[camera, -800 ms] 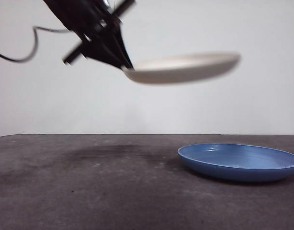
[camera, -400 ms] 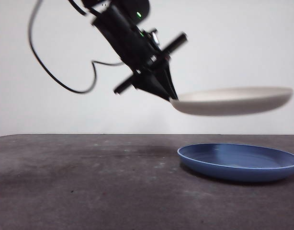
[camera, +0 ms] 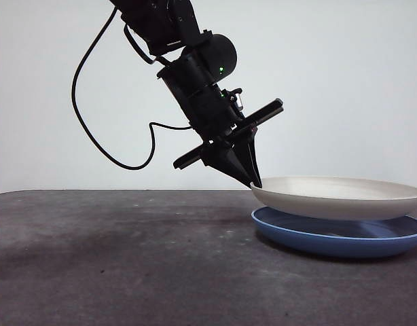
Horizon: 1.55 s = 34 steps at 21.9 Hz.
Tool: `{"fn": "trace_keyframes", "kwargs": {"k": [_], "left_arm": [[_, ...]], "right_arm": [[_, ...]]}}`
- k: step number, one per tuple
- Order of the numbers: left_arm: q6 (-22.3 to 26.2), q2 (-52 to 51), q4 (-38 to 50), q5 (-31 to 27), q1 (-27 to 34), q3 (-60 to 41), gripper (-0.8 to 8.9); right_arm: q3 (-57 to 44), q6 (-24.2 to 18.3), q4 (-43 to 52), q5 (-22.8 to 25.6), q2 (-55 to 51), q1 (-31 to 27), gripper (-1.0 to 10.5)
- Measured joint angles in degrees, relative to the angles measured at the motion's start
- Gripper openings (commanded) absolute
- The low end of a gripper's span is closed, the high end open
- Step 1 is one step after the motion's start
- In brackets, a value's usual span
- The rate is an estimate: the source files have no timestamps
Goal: Pick up the white plate, put it on the blue plate, put it on desk
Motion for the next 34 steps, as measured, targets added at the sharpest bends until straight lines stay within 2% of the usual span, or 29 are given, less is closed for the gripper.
{"fn": "trace_keyframes", "kwargs": {"k": [10,11,14,15,23,27,31,34], "left_arm": [[0.02,2.14,-0.85,-1.29,-0.48,0.04,0.23],[0.02,2.14,-0.83,-1.29,-0.5,0.04,0.52],[0.02,2.14,-0.83,-1.25,-0.63,0.04,2.56],[0.02,2.14,-0.83,-1.25,-0.68,0.04,2.79],[1.53,0.96,-2.51,-1.25,-0.87,0.94,2.81],[3.74,-6.99,-5.16,-1.31,1.53,0.94,2.81],[7.61,-18.4,-10.67,-6.97,5.49,1.01,2.8],[10.58,-26.58,-15.82,-7.32,8.46,1.01,2.8]], "right_arm": [[0.0,0.0,-0.09,0.0,0.0,0.0,4.4],[0.0,0.0,-0.09,0.0,0.0,0.0,4.4],[0.0,0.0,-0.09,-0.02,0.0,0.0,4.4],[0.0,0.0,-0.09,-0.04,0.0,0.0,4.4],[0.0,0.0,-0.09,-0.04,0.0,0.0,4.4],[0.0,0.0,-0.09,-0.02,0.0,0.0,4.4],[0.0,0.0,-0.09,1.44,0.0,0.0,4.4],[0.0,0.0,-0.11,1.75,0.24,0.0,4.4]]}}
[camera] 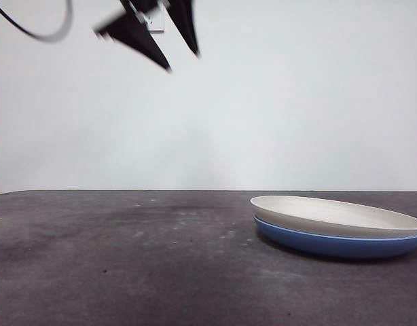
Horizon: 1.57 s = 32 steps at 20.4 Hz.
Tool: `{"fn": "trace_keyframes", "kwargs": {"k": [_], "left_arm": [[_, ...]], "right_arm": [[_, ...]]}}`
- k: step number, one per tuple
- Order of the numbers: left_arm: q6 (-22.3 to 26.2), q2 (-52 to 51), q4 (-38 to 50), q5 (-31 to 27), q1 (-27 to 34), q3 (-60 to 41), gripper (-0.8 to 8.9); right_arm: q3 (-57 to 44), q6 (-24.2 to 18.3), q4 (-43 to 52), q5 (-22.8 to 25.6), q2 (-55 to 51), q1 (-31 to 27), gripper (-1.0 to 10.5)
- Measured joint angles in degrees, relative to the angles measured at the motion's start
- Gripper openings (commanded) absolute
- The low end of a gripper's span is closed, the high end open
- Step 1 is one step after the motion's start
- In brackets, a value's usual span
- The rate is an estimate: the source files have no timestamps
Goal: Pick up the white plate, put it on the blue plate, put it on desk
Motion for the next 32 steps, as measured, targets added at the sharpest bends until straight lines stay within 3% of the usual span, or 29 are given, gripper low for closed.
{"fn": "trace_keyframes", "kwargs": {"k": [4,8,13,17,25,32], "left_arm": [[1.51,-9.33,-1.81,-0.15,4.5,-1.7,2.8],[3.02,-20.87,-0.92,1.75,7.32,-15.21,2.8],[6.14,-37.07,0.04,18.01,8.07,-33.79,2.8],[9.16,-43.21,-2.51,30.21,7.91,-40.17,2.8],[11.87,-45.2,-4.81,30.75,7.78,-40.52,2.8],[12.02,-45.2,-4.68,30.75,7.78,-40.52,2.8]], "right_arm": [[0.0,0.0,0.0,0.0,1.95,0.0,4.4],[0.0,-0.02,0.02,0.68,3.63,0.0,4.4],[0.0,0.0,0.0,0.81,5.49,0.0,4.4],[0.0,0.0,-1.07,0.68,6.51,0.0,4.4],[-4.09,1.07,-1.14,-0.48,6.03,0.0,4.4],[-13.25,4.63,8.83,0.31,7.58,-0.52,4.4]]}}
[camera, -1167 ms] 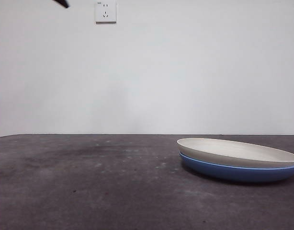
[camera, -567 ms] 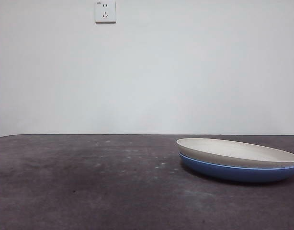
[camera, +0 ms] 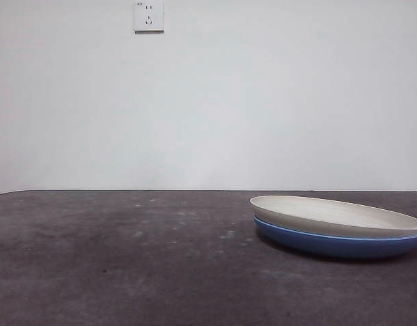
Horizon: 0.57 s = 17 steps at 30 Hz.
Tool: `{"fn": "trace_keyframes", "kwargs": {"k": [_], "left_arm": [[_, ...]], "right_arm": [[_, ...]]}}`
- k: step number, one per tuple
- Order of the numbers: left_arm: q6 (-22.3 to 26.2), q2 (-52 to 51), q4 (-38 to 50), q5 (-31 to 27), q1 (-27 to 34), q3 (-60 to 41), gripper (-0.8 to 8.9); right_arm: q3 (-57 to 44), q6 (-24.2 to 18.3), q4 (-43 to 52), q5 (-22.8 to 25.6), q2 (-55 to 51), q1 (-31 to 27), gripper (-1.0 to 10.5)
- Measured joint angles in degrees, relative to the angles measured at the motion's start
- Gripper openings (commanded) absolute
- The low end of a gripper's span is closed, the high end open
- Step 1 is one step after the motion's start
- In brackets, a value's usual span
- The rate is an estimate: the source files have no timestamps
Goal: Pick up the white plate, put it on the blue plate, put it on desk
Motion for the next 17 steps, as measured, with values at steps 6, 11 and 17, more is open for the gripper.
{"fn": "trace_keyframes", "kwargs": {"k": [6,11,17], "left_arm": [[0.13,0.0,0.02,0.0,0.0,0.0,2.8],[0.13,0.0,0.0,0.0,0.0,0.0,2.8],[0.13,0.0,0.02,0.0,0.0,0.0,2.8]], "right_arm": [[-7.23,2.58,11.45,0.98,7.26,-2.19,4.4],[-7.69,2.89,18.05,1.18,16.37,-4.61,4.1],[-7.69,2.86,25.57,1.11,27.06,-5.46,3.7]]}}
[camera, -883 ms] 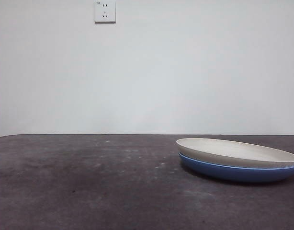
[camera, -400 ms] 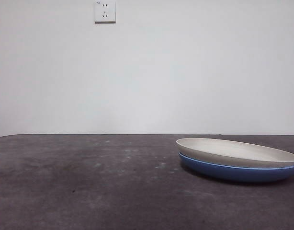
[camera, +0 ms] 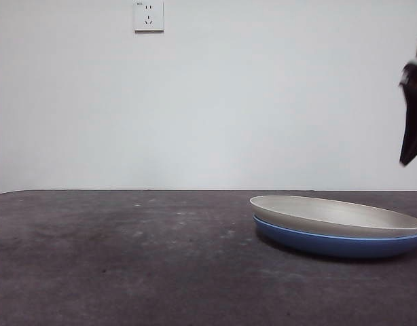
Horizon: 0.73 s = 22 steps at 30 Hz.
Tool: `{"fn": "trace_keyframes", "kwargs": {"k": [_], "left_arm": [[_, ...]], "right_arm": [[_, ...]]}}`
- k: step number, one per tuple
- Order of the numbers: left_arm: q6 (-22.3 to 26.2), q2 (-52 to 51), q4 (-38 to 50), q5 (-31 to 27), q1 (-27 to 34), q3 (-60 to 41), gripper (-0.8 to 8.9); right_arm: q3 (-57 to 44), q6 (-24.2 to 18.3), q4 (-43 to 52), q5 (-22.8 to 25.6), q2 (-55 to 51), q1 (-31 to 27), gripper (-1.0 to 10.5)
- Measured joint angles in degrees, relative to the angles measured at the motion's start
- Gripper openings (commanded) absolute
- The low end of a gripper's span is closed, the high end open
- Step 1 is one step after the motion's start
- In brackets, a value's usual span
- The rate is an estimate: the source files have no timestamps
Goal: Pick up the white plate, put it on the blue plate, put it on desk
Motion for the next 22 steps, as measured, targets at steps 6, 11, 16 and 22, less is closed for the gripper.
{"fn": "trace_keyframes", "kwargs": {"k": [6,11,16,22], "left_arm": [[0.0,0.0,0.0,0.0,0.0,0.0,2.8],[0.0,0.0,0.0,0.0,0.0,0.0,2.8],[0.0,0.0,0.0,0.0,0.0,0.0,2.8],[0.0,0.0,0.46,0.0,0.0,0.0,2.8]], "right_arm": [[0.0,0.02,5.55,-0.24,8.28,0.0,3.3],[0.0,0.0,8.46,-0.26,12.5,0.0,3.1],[0.0,0.02,10.21,-0.28,14.58,0.0,2.1],[0.0,0.0,11.39,-0.28,15.91,0.0,1.4]]}}
